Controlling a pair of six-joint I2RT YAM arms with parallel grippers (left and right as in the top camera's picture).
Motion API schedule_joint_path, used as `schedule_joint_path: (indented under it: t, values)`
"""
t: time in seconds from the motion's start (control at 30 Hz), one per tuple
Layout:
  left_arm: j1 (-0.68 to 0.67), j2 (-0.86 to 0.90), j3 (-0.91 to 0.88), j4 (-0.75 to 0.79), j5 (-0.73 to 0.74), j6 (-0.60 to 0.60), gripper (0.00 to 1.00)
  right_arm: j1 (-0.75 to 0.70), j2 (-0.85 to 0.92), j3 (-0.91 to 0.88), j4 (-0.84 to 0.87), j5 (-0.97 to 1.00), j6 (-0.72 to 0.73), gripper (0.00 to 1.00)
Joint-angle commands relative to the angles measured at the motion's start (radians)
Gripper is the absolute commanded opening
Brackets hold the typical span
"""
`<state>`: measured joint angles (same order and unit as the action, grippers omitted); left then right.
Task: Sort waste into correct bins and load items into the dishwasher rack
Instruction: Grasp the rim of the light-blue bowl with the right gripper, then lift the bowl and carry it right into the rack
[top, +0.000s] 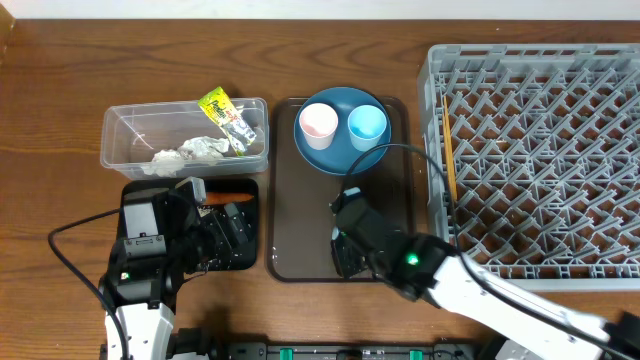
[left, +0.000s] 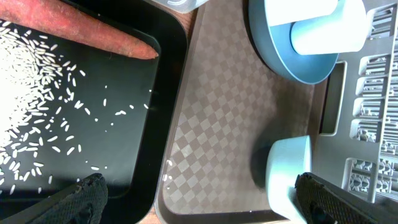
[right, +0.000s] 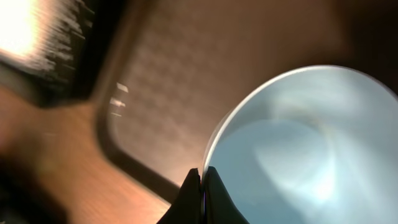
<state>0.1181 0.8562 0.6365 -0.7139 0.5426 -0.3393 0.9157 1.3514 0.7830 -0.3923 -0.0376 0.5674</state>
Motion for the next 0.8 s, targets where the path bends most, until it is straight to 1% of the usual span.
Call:
schedule_joint_path:
  t: [0.0, 0.23, 0.37, 0.5, 0.63, 0.77]
  values:
    - [0.005, -0.002, 0.016, -0.002, -0.01, 0.01, 0.99, -0.034, -0.103, 0.027, -0.002, -0.053, -0.06, 0.01]
    - [0.005, -0.002, 0.016, -0.002, -0.01, 0.01, 0.98, -0.142, -0.309, 0.028, -0.002, -0.139, -0.124, 0.01]
    - [0.005, -0.002, 0.016, -0.002, -0.01, 0.01, 0.99, -0.235, -0.433, 0.027, 0.011, -0.174, -0.251, 0.01]
    - [0.005, -0.002, 0.016, -0.002, -0.01, 0.01, 0.99, -0.355, -0.547, 0.027, 0.062, -0.173, -0.32, 0.01]
    - [0.005, -0.002, 0.016, -0.002, -0.01, 0.01, 0.99, -0.505, -0.607, 0.027, 0.152, -0.174, -0.337, 0.01]
    - [0.005, -0.002, 0.016, -0.002, -0.01, 0.01, 0.99, -0.665, -0.592, 0.027, 0.216, -0.186, -0.307, 0.01]
